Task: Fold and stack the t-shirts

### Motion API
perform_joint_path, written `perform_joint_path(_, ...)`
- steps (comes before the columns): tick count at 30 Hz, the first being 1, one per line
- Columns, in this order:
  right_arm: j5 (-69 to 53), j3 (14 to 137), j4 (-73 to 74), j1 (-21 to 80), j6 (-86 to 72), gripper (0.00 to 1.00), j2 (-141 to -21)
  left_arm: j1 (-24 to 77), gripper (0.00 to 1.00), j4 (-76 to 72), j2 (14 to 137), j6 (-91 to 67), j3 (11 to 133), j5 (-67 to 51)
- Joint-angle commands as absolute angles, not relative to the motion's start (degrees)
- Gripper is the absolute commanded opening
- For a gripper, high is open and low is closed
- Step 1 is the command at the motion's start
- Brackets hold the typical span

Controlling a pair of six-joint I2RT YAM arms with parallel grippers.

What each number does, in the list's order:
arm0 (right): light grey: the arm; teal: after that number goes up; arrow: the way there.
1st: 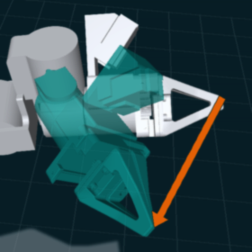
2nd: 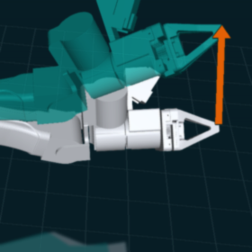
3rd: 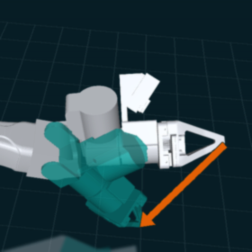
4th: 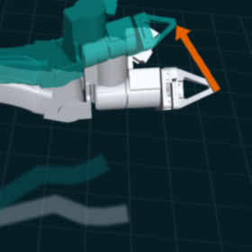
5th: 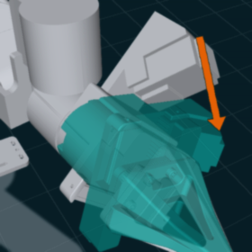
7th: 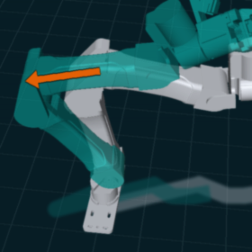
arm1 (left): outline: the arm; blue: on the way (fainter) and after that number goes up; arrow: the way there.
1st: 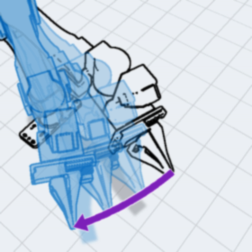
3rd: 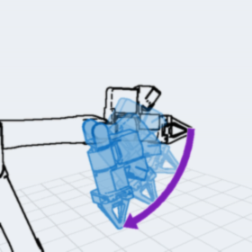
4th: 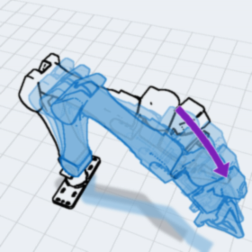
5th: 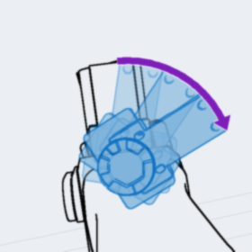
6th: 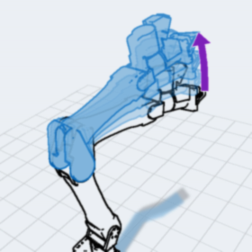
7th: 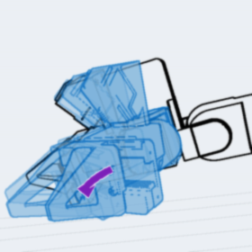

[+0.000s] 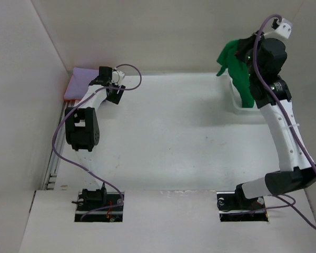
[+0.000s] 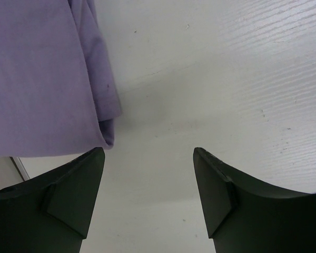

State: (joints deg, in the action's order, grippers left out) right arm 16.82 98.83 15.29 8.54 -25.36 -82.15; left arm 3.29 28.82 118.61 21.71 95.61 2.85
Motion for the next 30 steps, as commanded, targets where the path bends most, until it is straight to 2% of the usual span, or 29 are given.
perform_joint_path(1,19.9,106.4,8.5,18.0,-16.6,0.00,-78.7,3.2,0.67,27.2,113.6,22.3,97.2,3.9)
perform_joint_path(7,23.0,106.7,4.9,29.4,-12.9,0.00,-75.4,2.2,0.68,27.2,112.9,22.2,97.6,4.4)
perform_joint_path(12,23.8,92.2,5.8,28.7,-18.6,0.01,-72.7,1.0,0.68,27.2,112.3,21.9,98.2,5.0)
perform_joint_path(13,23.9,87.8,6.0,27.1,-19.6,0.04,-72.0,0.8,0.69,27.2,112.2,21.9,98.2,5.0)
perform_joint_path(15,24.8,78.8,7.0,24.1,-21.3,0.18,-70.8,0.7,0.69,27.4,111.6,21.9,97.9,4.9)
perform_joint_path(17,27.2,72.5,10.8,20.9,-23.1,0.39,-70.2,0.9,0.69,27.9,110.9,22.1,97.1,4.4)
perform_joint_path(20,27.2,67.3,15.8,18.6,-24.3,0.52,-69.2,1.9,0.70,29.1,108.8,24.0,94.1,2.8)
perform_joint_path(24,22.3,64.1,16.1,19.8,-23.2,0.55,-67.8,3.2,0.69,35.3,104.0,29.3,89.5,-1.4)
perform_joint_path(30,11.8,60.5,21.2,25.9,-25.6,0.58,-73.4,6.3,0.60,53.9,96.1,40.6,84.3,-13.5)
